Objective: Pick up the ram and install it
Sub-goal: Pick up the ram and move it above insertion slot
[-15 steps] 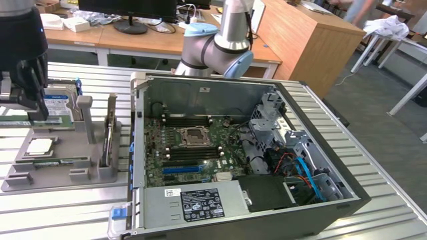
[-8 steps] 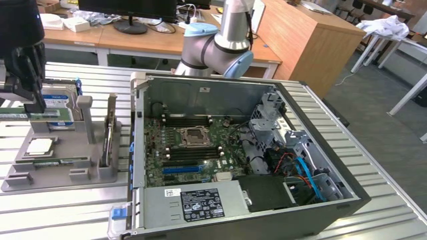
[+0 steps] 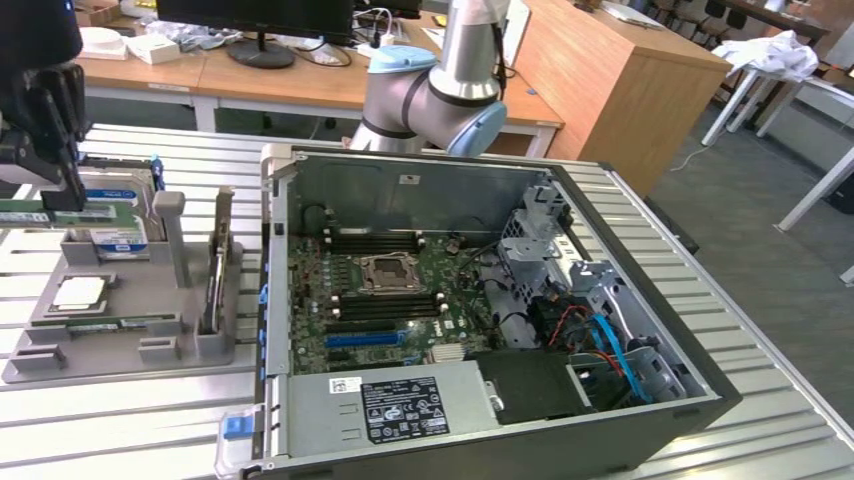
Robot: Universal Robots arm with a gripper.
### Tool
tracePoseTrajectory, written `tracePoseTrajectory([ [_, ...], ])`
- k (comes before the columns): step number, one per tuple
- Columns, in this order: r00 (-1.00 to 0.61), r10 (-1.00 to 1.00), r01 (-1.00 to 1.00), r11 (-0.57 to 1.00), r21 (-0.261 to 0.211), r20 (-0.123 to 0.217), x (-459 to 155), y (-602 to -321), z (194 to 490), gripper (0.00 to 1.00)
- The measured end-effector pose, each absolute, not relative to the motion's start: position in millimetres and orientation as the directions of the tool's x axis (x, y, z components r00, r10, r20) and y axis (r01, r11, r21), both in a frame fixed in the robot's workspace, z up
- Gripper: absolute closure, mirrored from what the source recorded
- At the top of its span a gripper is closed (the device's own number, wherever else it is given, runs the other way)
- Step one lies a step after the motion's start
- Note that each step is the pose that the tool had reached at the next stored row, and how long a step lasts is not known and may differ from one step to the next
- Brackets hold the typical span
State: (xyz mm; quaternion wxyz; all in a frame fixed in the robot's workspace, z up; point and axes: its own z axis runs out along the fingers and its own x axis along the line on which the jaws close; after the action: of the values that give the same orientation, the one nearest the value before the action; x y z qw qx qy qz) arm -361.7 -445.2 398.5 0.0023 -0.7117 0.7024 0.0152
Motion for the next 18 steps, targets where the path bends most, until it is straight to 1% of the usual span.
tracePoseTrajectory([
  [4,0.013,-1.000,-1.000,-0.013,0.018,-0.025,-361.7,-445.2,405.7,0.89],
  [18,0.013,-1.000,-1.000,-0.013,0.018,-0.025,-355.4,-445.2,406.0,0.89],
])
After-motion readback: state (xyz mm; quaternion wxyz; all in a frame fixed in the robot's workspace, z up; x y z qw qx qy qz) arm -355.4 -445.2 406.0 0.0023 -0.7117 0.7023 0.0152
